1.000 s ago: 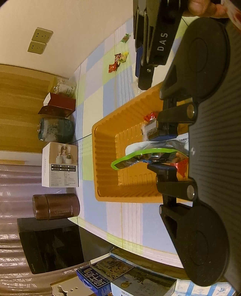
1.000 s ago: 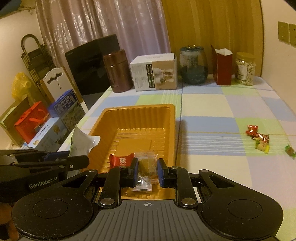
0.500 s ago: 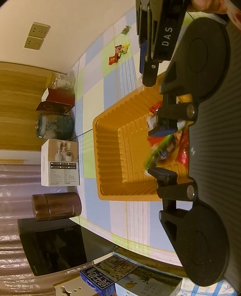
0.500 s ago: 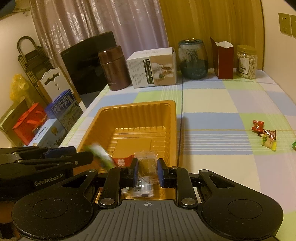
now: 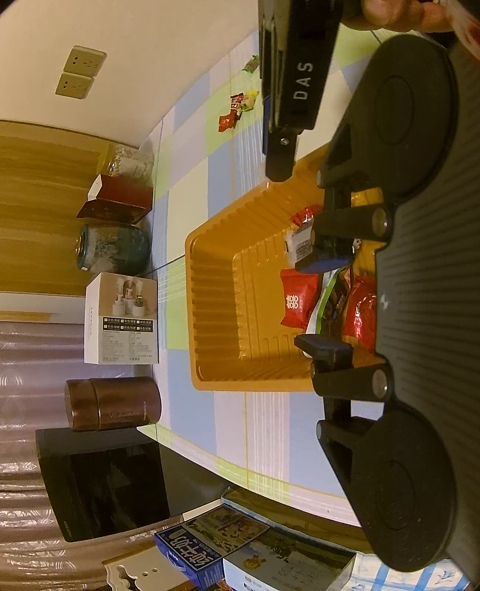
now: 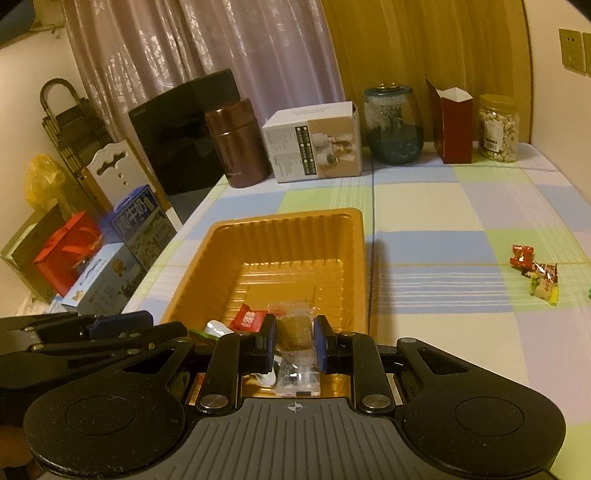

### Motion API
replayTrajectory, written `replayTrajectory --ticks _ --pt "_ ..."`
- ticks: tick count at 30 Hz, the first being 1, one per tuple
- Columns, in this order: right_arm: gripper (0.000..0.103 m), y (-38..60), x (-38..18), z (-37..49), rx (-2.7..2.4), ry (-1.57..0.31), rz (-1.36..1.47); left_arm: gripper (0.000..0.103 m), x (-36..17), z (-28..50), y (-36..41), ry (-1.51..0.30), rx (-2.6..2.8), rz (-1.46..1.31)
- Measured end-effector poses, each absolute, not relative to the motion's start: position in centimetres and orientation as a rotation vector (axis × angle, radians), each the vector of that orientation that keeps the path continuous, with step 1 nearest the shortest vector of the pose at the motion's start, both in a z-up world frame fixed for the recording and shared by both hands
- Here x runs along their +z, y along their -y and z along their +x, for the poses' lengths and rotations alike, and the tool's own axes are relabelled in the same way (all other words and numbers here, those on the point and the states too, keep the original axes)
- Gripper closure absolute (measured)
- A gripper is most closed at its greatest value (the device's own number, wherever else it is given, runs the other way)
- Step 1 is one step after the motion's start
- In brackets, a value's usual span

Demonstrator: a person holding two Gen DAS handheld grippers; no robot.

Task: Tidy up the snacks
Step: 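Open both tools to drop the green-edged packet and brown candy into the tray, then move both open tools back toward the remaining candies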

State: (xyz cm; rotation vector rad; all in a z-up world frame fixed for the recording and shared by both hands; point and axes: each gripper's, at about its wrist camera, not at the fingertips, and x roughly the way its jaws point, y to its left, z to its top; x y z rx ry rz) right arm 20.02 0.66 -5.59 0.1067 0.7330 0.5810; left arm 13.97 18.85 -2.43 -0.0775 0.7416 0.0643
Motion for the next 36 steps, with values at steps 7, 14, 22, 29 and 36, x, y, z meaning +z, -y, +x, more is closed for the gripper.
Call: replayTrajectory --ticks 7,14,22,29,36 --pt "0.080 -0.7 -5.3 21.0 0.627 -0.724 0.198 0.068 -2.4 13.7 -19.5 -0.739 0.085 -0.091" --pt "0.040 1.5 -4.4 20.7 0.582 -0.697 0.238 0.064 -2.2 12.8 -19.2 -0.735 0.093 -0.100" --pt "0.040 6.0 -3.8 18.0 0.464 -0.698 0.239 0.054 -1.2 10.8 -17.5 -0.718 0.079 -0.135" --pt "0.040 9.9 -3.6 14.0 0.388 -0.695 0.223 0.047 -0.2 8.5 -14.7 -0.703 0.051 -0.166" --pt "0.040 13.5 -3.1 10.8 0.312 -0.691 0.209 0.036 0.5 6.5 -11.1 -0.685 -0.008 -0.185"
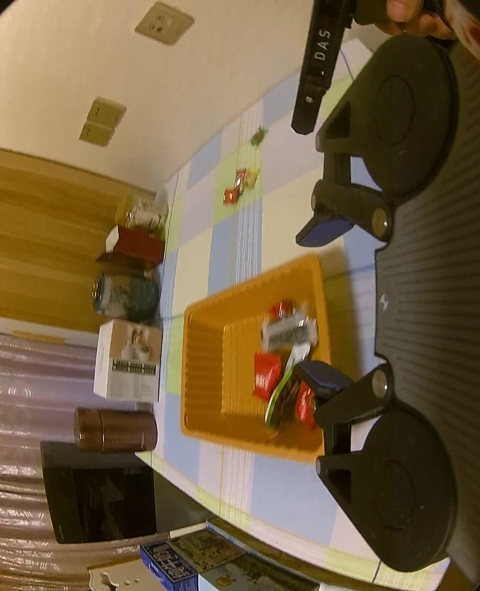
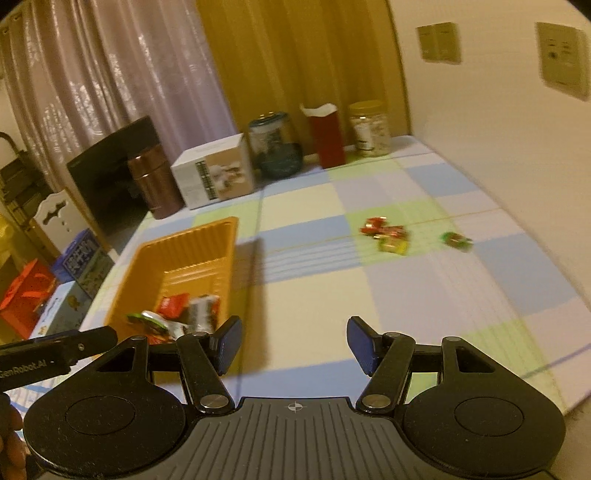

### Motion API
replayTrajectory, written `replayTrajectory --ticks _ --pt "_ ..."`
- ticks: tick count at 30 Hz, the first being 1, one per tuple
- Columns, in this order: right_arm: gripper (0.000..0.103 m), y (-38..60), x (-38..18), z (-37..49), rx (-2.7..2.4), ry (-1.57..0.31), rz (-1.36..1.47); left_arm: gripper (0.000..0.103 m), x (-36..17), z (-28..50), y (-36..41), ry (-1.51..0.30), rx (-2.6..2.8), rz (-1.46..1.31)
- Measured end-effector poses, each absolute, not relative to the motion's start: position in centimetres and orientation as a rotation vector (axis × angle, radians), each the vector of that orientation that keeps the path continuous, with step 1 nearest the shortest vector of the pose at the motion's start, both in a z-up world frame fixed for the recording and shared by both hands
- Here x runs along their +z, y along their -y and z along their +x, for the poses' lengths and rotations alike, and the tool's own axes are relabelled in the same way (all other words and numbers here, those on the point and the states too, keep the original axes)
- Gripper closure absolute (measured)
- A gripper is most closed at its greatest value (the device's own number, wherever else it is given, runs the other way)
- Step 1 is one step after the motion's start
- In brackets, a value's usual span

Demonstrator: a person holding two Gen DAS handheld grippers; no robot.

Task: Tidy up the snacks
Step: 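Move both open tools back toward the remaining candies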

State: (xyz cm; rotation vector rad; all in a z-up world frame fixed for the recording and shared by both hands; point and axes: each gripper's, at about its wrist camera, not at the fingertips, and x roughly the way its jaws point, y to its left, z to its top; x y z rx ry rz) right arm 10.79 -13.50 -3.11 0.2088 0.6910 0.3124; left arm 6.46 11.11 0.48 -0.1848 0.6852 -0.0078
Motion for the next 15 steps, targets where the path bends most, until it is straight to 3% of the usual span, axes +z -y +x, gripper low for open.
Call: replayTrajectory --ticks 7,15 --pt "0.040 16.4 -2.6 8.6 0.258 -0.674 0.198 0.029 1.3 5.4 -8.1 -0.666 -0.056 -0.172" --pt "0.040 19.1 -2.5 7.8 0.215 -0.666 0.216 0.028 1.9 5.6 -5.9 -0.663 -0.092 -0.152"
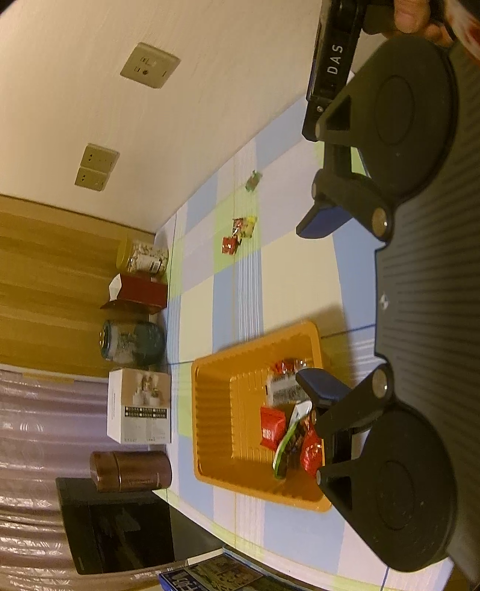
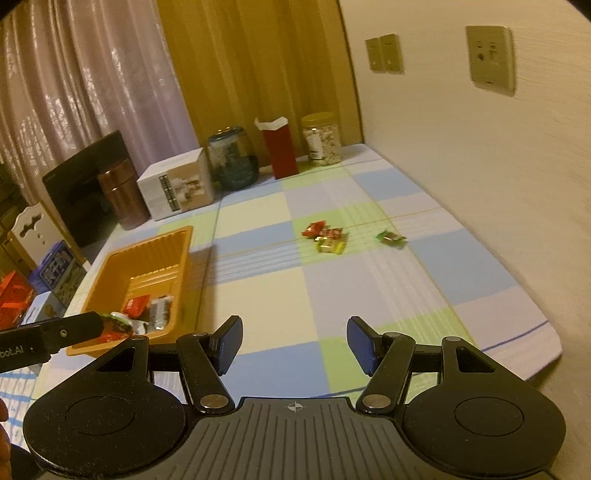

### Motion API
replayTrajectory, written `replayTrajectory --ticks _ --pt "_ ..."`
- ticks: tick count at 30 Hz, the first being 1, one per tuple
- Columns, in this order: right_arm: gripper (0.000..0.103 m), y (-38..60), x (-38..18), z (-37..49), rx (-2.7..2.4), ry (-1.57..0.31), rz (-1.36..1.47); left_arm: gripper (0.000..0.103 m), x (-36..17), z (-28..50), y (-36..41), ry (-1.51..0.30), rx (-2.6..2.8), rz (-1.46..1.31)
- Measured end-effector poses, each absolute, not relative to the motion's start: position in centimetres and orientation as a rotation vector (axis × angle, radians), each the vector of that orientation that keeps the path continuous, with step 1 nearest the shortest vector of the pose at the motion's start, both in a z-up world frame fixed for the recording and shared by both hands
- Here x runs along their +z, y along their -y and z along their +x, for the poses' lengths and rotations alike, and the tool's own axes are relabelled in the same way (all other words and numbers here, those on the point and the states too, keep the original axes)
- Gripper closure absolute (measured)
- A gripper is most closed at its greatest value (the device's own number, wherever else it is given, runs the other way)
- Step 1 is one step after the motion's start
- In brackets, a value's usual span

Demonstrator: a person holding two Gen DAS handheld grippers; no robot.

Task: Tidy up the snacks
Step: 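Move both open tools back toward the remaining candies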

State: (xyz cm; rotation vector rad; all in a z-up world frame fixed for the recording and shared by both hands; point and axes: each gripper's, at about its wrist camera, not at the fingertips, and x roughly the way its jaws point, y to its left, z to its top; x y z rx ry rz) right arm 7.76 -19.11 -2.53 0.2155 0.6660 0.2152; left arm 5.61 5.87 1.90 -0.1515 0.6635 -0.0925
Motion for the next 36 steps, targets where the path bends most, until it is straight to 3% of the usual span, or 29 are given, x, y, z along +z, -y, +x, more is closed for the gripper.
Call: replayTrajectory --ticks 36 --pt "0.040 24.2 -4.0 9.3 0.108 -0.689 0.231 0.024 1.0 9.1 -0.6 -0.685 -0.199 -0.093"
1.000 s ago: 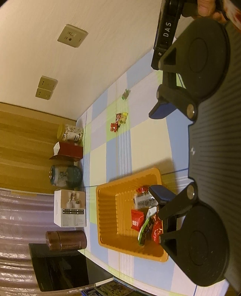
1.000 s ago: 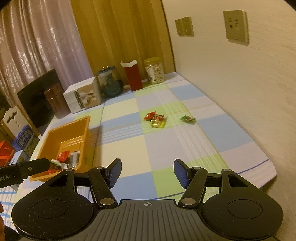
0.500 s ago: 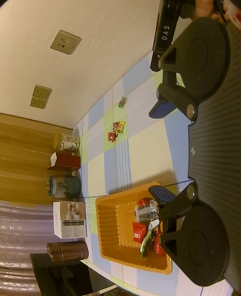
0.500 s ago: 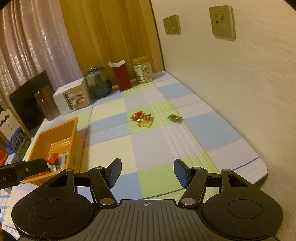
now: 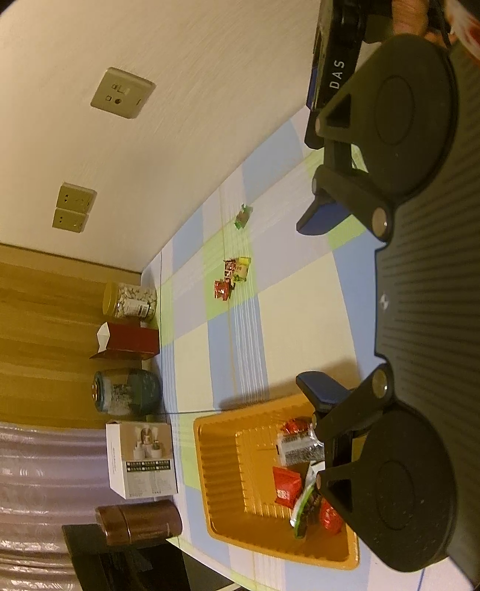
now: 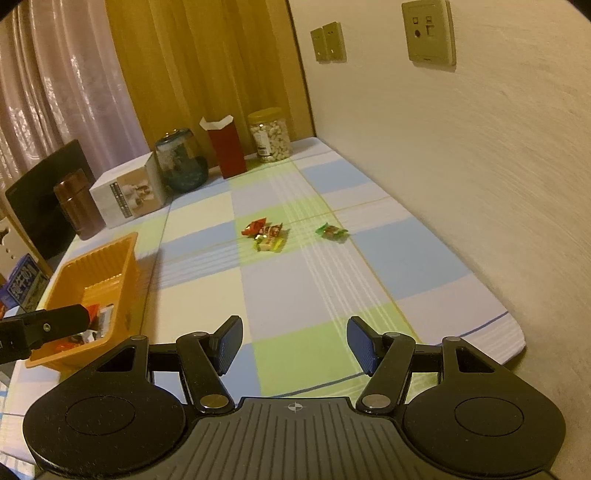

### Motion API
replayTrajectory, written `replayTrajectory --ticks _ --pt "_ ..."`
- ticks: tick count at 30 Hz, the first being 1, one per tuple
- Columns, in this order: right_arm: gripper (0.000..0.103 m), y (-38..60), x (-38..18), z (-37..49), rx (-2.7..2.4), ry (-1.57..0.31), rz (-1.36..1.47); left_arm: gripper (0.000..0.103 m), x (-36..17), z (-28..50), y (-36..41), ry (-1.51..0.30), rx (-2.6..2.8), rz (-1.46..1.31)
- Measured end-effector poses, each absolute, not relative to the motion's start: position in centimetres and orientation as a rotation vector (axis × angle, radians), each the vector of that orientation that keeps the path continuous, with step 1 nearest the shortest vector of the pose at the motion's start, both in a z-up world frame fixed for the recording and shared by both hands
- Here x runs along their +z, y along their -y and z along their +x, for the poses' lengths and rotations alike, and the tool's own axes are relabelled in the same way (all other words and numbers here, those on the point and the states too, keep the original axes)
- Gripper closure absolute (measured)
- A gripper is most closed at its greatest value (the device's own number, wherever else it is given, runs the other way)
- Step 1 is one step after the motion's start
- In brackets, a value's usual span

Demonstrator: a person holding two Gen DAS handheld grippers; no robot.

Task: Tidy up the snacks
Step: 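Move both open tools back toward the remaining candies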

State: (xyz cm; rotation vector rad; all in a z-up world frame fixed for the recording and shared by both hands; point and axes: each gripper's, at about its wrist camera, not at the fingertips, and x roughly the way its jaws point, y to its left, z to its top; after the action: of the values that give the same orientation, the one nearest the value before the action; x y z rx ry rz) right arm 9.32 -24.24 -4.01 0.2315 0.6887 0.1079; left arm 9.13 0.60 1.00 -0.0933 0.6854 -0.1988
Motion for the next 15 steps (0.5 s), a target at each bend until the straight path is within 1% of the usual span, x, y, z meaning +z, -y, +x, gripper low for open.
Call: replayTrajectory --ticks 8,15 --pt "0.040 25.6 -4.8 11.3 0.100 -0.682 0.198 0.024 0.3 11.9 0.7 -0.690 -0.228 -0.068" --pt "0.040 26.8 -6.1 14.7 0.126 -0.678 0.158 0.024 -1.3 15.9 2.2 -0.707 -0.250 -0.046"
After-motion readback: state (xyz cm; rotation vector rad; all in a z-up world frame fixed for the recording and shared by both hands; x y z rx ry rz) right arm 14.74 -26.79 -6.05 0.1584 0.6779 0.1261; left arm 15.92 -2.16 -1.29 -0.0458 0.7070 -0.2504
